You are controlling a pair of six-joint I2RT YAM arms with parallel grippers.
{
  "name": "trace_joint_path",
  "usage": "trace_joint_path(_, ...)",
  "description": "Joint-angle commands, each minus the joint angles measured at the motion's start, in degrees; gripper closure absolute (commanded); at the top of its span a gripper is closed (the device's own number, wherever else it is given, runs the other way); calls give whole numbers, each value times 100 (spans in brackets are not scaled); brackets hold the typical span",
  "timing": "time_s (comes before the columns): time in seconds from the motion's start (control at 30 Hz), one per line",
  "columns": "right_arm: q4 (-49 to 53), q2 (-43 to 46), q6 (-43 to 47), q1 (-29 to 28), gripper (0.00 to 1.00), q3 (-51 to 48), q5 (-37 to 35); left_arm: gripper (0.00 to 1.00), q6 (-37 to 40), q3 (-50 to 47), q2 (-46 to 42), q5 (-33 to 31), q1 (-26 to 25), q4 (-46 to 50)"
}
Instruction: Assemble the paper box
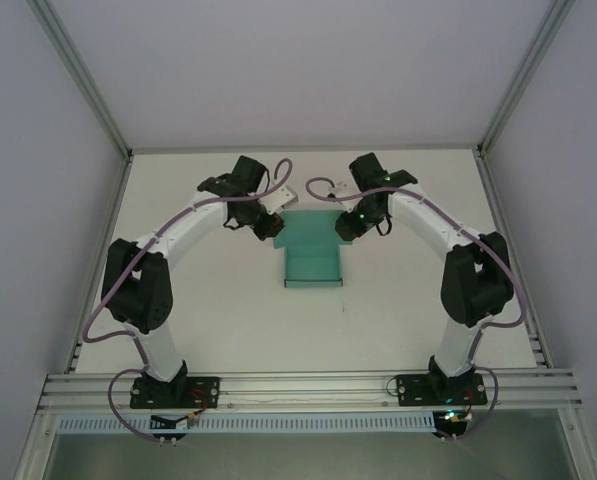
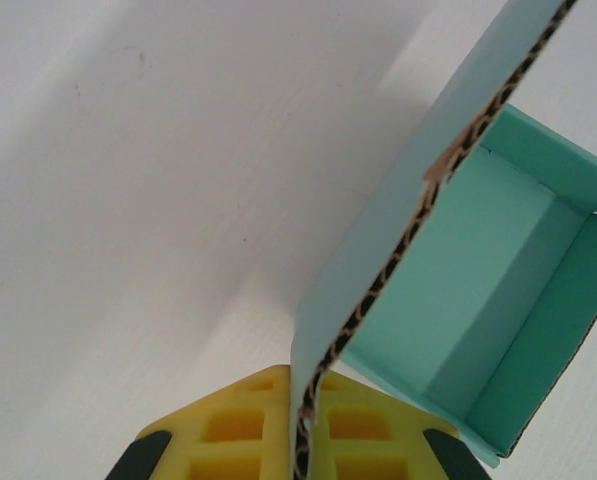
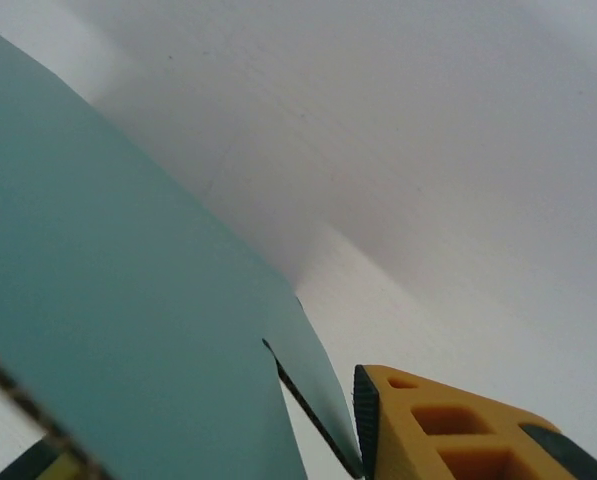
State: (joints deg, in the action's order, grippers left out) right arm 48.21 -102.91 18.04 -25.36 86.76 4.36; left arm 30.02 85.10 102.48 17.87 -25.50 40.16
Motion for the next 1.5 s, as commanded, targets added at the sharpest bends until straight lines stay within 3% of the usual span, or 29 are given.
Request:
trace_joint_path(0.0,272,303,-75,-28,65,-70,-123,100,-22,-197,-138,-278,-112,-154)
trace_joint_path(0.23,290,367,-180,-26,93,-102,-74,100,-162,-327,-249,-734,-306,-360)
trace_joint_path(0.33,71,451,-460,-44,100,-158,-154,100,-436,-436,-425,-991,-383,-618)
trace_joint_path(0.47,-606,746,-1439,-112,100,-315,-562,100,-1514,-327,-534,-1699,-509,-1061)
trace_joint_path(0.83,-2614,1039,-4417,-470,100,-1008,-1512,100,-3786,-264,-299,-2568,-836,-1717)
trace_joint_path(1.0,-2812,837,-4922,-686,100,-1078,-1651,100,-4491,-420,-51,-2457,-917,-2155)
trace_joint_path(1.13,-2763,661,-5178,-813,100,-1099,-1859,100,-4782,-477,13,-2790,-984,-2097)
trace_joint_path(1.47,-2849,588,-5411,-1130,100,-1407,-2158,100,-5247,-811,38,-2608,-1132,-2508)
